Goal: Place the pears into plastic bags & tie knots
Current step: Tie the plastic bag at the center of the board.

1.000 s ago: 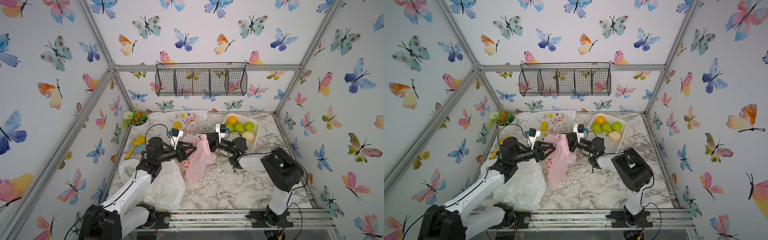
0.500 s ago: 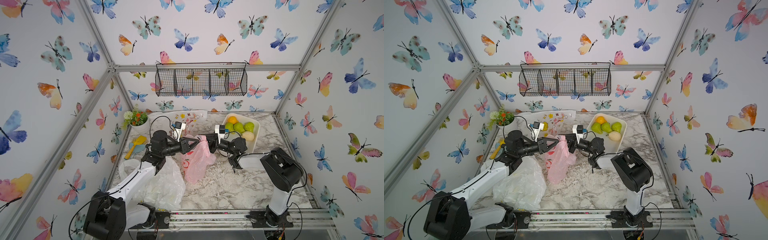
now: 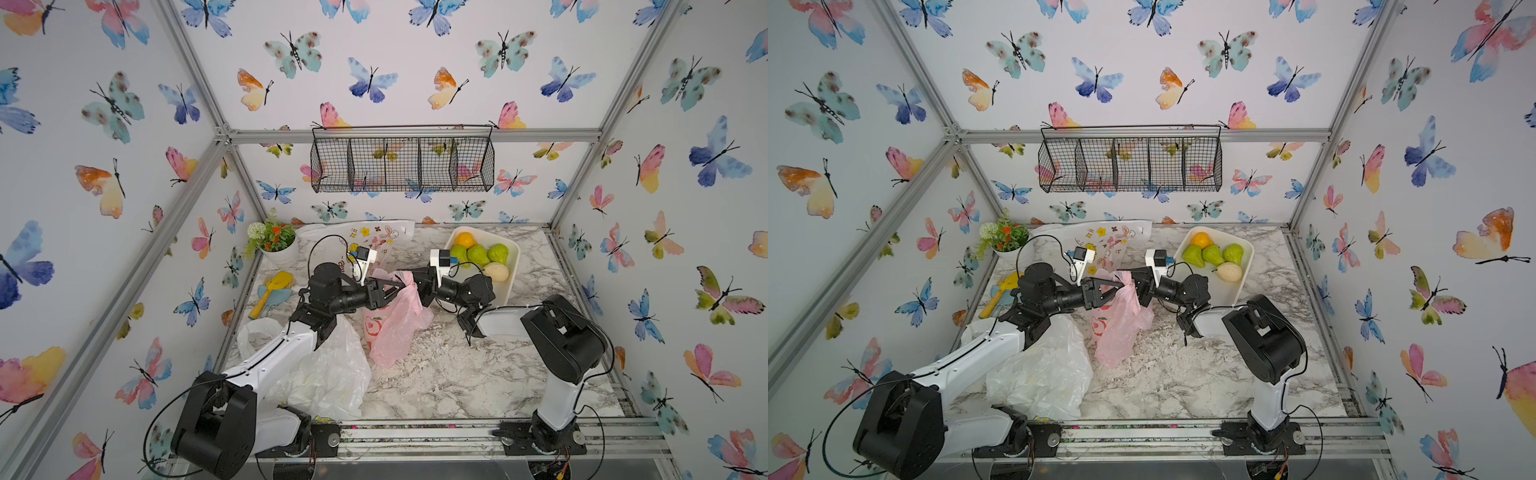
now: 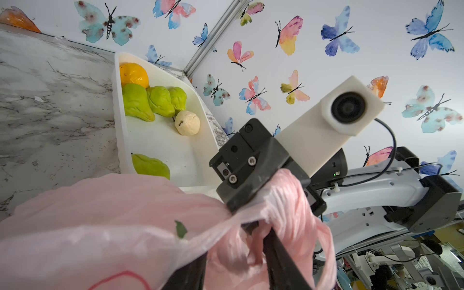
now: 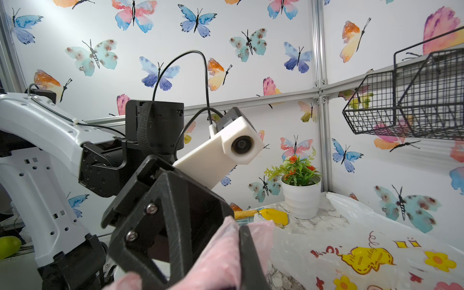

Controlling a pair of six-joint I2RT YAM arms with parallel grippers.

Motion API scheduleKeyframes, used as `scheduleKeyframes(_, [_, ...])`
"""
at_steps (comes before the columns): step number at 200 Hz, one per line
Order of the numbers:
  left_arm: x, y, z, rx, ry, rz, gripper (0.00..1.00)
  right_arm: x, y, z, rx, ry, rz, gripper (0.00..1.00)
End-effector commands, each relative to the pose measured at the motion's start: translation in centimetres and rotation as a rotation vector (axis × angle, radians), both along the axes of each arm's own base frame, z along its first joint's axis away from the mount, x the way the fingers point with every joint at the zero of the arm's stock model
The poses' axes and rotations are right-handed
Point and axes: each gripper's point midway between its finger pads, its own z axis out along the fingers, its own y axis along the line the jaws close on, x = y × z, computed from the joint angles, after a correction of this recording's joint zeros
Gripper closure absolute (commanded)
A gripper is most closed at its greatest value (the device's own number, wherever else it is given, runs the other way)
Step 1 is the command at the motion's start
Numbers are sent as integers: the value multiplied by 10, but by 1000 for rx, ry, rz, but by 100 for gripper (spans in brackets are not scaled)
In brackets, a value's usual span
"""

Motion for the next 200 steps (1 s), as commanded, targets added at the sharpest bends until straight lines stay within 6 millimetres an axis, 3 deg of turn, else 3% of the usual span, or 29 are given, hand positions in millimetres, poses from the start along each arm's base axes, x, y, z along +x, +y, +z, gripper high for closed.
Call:
scheduleKeyframes(1, [6, 1, 14, -10, -39, 14, 65, -6, 1, 8, 21, -33, 28, 98])
scheduleKeyframes(31, [6, 4, 21, 0, -56, 23, 65, -6, 1, 5, 11, -33, 28, 98])
scheduleKeyframes(46, [5, 0, 16, 2, -34, 0, 67, -5, 1, 5, 12, -33, 25, 98])
scheduleKeyframes(73, [5, 0, 4, 13, -7, -2, 75, -4, 2, 6, 14, -30, 26, 98])
scheduleKeyframes(111, [5, 0, 13, 1, -24, -4, 91, -2, 3, 4, 6, -18, 26, 97])
scheduleKeyframes(128, [3, 0, 16, -12, -24, -11, 100, 1, 2, 3, 3, 0, 7, 90])
scheduleKeyframes(164, [5, 11, 24, -26, -32, 13, 100, 4, -8, 2, 4, 41, -60, 68])
scheduleKeyframes(200, [10, 27, 30, 3, -38, 38, 100, 12, -26, -15, -67, 165, -170, 58])
